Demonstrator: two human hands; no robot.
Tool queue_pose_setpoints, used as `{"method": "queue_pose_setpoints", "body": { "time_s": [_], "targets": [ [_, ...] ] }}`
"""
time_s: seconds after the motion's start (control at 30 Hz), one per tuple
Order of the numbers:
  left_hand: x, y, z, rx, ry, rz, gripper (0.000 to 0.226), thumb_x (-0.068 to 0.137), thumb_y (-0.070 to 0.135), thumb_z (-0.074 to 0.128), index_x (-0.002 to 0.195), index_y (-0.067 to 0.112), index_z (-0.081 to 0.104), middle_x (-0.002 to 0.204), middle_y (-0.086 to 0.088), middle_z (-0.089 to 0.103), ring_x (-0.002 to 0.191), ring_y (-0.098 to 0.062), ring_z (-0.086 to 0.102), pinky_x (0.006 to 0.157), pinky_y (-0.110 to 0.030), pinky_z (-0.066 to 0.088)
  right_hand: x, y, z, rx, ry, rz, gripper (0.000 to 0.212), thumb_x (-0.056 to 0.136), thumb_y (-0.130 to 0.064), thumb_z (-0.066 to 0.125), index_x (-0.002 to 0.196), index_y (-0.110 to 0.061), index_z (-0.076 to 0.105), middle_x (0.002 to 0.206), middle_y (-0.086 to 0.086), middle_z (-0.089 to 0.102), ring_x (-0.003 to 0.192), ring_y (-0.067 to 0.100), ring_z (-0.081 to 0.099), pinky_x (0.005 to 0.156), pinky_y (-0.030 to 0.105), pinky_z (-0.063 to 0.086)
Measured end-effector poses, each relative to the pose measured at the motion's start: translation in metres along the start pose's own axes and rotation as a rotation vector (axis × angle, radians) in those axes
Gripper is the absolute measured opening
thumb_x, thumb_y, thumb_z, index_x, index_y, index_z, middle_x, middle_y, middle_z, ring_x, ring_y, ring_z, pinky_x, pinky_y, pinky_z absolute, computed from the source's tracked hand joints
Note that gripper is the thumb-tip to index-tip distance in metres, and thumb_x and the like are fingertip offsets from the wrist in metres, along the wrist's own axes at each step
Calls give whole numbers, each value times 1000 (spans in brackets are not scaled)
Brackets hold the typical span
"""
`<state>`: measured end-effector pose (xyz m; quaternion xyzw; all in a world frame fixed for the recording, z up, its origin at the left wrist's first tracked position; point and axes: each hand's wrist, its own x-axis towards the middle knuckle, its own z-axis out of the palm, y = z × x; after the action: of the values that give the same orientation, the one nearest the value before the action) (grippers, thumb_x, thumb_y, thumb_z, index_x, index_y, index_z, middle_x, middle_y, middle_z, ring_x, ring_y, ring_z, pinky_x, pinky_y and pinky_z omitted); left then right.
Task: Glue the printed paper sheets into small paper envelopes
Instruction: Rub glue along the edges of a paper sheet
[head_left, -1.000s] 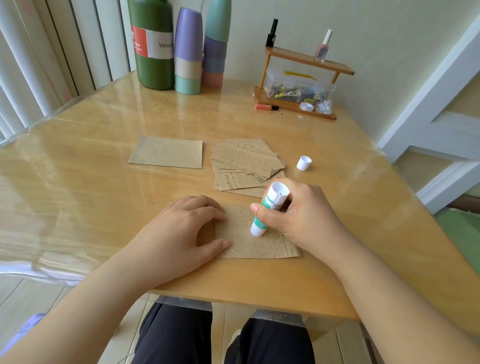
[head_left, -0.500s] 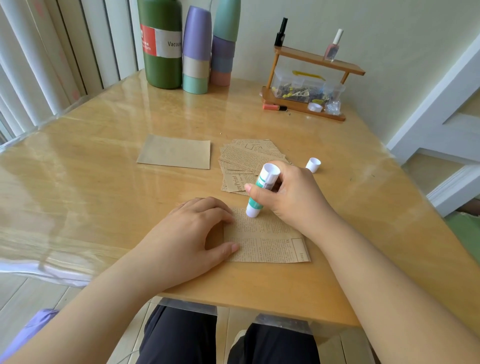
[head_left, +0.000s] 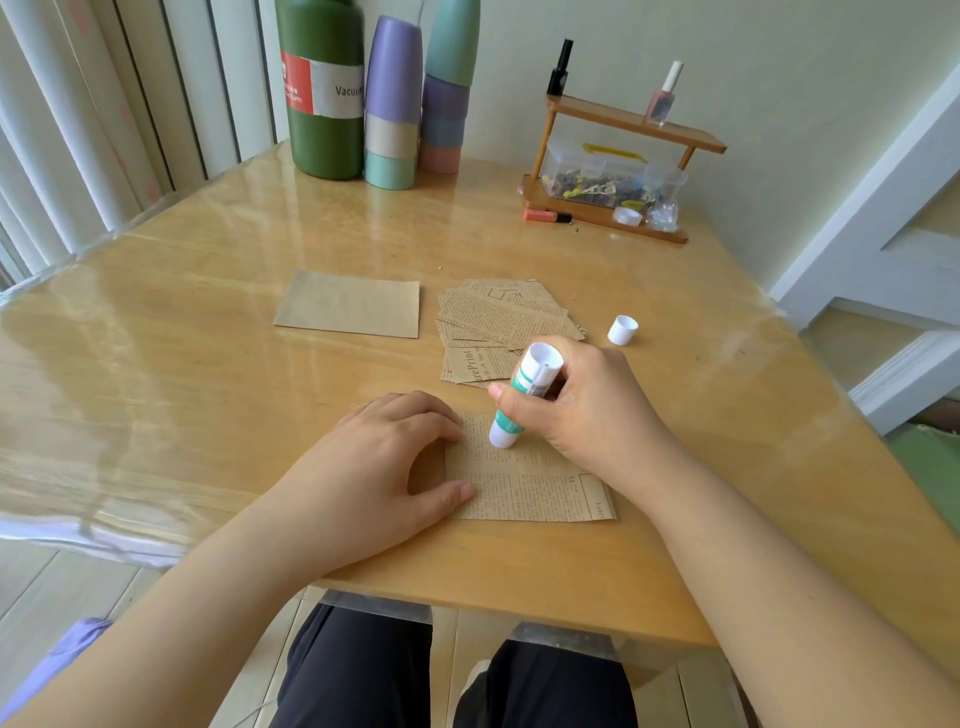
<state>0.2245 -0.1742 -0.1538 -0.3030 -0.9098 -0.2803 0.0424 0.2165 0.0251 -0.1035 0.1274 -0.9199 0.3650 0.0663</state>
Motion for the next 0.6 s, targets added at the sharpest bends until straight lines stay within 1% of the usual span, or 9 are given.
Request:
{"method": "queue_pose_setpoints", "body": {
  "time_s": [0.03,0.1,0.23,0.3,0.4,0.47,0.5,0.53,0.6],
  "targets": [
    [0,0,0,-2,4,1,63,75,68,38,115,25,61,118,18,52,112,-4,49,100,-29,39,-3,0,0,6,10,-5,28,82,-28,68,67,-9,53,61,-1,69,50,5,40,48,17,34],
    [-1,0,0,-2,10,3,63,74,68,38,115,25,61,118,17,53,112,-4,49,100,-28,39,-7,0,1,13,22,-7,31,81,-27,70,68,-5,53,61,5,67,50,6,38,47,18,32],
    [-1,1,0,0,16,3,64,74,67,38,115,24,61,117,17,53,111,-5,50,99,-26,39,-12,-1,1,10,-2,-8,31,81,-29,70,68,-7,52,67,10,69,51,6,38,51,28,37],
    [-1,1,0,4,18,4,63,75,67,38,115,24,61,117,16,53,110,-5,50,98,-25,39,-14,-2,1,15,-3,-8,31,80,-29,70,68,-7,52,66,9,68,51,6,37,51,30,37],
    [-2,1,1,-1,20,3,64,74,68,37,114,24,62,116,16,53,107,-4,51,95,-22,39,-14,-2,1,22,19,-16,32,79,-27,72,67,-5,52,57,2,61,50,7,36,49,22,32],
    [-2,1,1,-11,18,-2,64,73,68,37,113,24,62,115,17,53,106,-3,50,94,-19,38,-12,-2,3,22,30,-19,34,79,-28,72,67,-4,52,56,4,58,51,7,36,48,18,30],
    [-2,1,1,-14,19,1,64,74,68,38,112,23,62,115,17,53,106,-2,50,96,-19,37,-10,-2,4,23,36,-15,33,79,-28,73,68,-4,52,56,4,57,51,7,37,48,17,30],
    [-2,0,1,-16,26,9,63,74,67,38,111,23,63,115,17,54,106,-2,50,100,-22,36,-7,-2,5,24,43,-9,32,79,-28,72,68,-5,53,54,0,54,51,6,38,48,16,31],
    [-2,0,2,-9,40,27,60,75,65,40,109,22,64,114,17,56,107,0,50,109,-28,27,-1,-2,7,22,41,10,29,80,-30,71,68,-11,52,54,-8,57,50,4,42,49,13,32]
  ]
}}
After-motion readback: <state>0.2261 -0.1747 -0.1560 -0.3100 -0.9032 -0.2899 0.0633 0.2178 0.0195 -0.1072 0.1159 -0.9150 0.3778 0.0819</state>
